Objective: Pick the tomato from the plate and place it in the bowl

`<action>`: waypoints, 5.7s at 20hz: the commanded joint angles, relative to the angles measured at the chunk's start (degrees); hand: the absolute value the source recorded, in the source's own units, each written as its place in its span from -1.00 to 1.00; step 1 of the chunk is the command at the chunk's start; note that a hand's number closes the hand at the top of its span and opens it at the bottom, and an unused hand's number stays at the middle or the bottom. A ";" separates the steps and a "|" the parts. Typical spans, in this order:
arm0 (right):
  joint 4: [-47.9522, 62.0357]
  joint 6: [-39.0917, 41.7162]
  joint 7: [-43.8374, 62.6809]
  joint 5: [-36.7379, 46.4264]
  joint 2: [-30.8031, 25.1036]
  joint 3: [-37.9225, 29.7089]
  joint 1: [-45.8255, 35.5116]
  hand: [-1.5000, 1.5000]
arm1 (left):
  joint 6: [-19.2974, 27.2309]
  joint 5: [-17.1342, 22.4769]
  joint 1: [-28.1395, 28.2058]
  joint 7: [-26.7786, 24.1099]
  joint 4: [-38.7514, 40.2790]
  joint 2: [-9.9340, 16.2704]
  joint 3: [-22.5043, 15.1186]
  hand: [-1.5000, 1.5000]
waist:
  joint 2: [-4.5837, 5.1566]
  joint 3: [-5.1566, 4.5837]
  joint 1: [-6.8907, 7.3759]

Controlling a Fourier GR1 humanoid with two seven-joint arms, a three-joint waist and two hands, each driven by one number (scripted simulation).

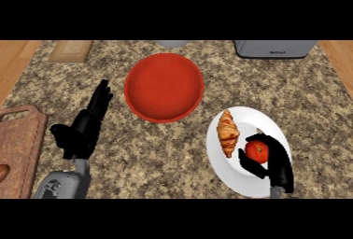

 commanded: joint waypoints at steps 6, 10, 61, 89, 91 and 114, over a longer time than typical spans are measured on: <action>-0.22 23.73 -15.11 -0.63 -0.92 20.16 -7.12 1.00 | -2.13 -0.44 -1.24 -0.44 1.17 -1.20 -2.49 0.00 | 0.83 0.65 6.85; -1.10 38.00 -26.58 -1.07 -2.70 32.88 -10.48 1.00 | -2.67 -0.19 -2.74 -0.56 1.43 -2.55 -3.81 0.00 | 1.30 0.69 9.55; 21.58 33.37 -36.97 -2.91 2.09 10.27 -61.00 1.00 | -0.07 -2.88 -2.45 2.94 -1.14 -3.04 0.36 0.00 | 0.74 0.50 1.67; 65.54 40.77 -64.75 -8.52 2.12 -5.75 -75.71 -1.00 | -2.96 -2.75 -0.68 -0.55 -0.73 -3.24 -1.12 0.00 | 1.98 0.54 4.68; 66.42 44.11 -62.45 -10.97 1.72 -8.09 -76.89 -1.00 | -3.55 -1.58 -0.99 1.85 -2.84 -1.70 0.52 0.00 | 1.47 0.55 4.00; 66.07 68.34 -61.90 -13.88 -11.09 -8.88 -72.16 -1.00 | -3.20 -1.97 -2.41 -0.25 0.36 -3.08 0.59 0.00 | 2.58 0.68 4.82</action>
